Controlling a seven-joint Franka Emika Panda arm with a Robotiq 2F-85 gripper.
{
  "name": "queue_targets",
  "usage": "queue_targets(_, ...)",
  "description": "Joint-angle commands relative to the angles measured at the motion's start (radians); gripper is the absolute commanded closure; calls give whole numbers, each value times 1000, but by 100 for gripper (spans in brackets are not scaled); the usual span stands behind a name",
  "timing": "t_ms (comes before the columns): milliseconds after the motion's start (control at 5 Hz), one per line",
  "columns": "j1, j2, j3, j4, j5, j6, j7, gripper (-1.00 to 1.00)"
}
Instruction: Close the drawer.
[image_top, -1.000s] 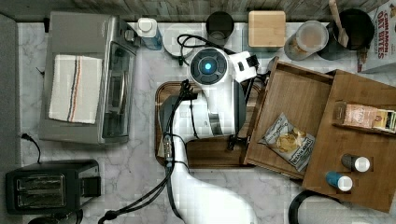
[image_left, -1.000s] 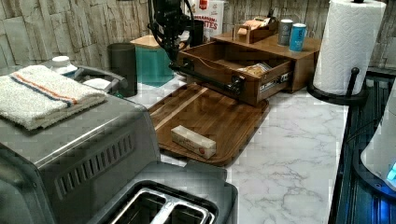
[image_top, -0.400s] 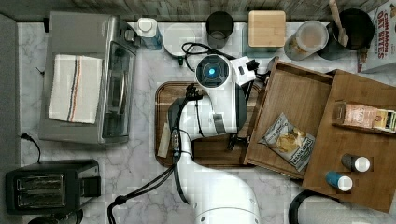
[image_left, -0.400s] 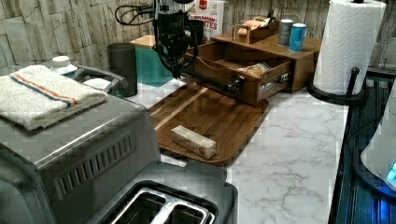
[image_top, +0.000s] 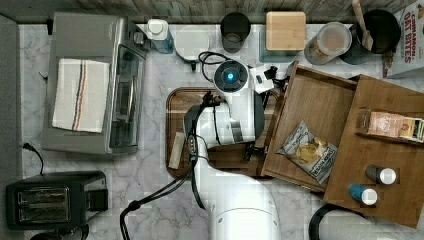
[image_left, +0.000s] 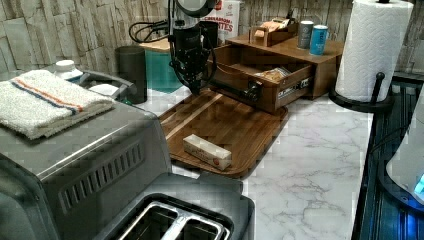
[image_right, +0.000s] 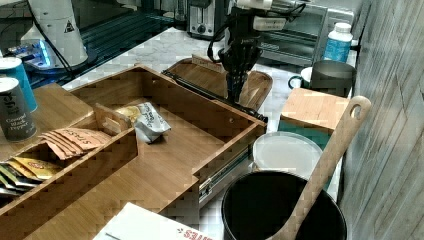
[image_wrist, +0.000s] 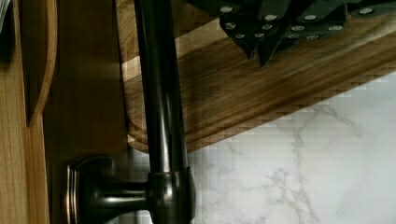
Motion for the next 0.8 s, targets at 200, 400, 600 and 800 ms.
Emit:
queue_targets(200, -154, -56, -5, 29, 99, -6, -233, 100)
queue_targets(400, -194, -74, -15, 18, 128, -23, -308, 100)
queue_targets(600, -240, -94, -42, 19, 137, -74, -403, 100)
queue_targets(800, -322, -138, -51, -24, 122, -57, -483, 100)
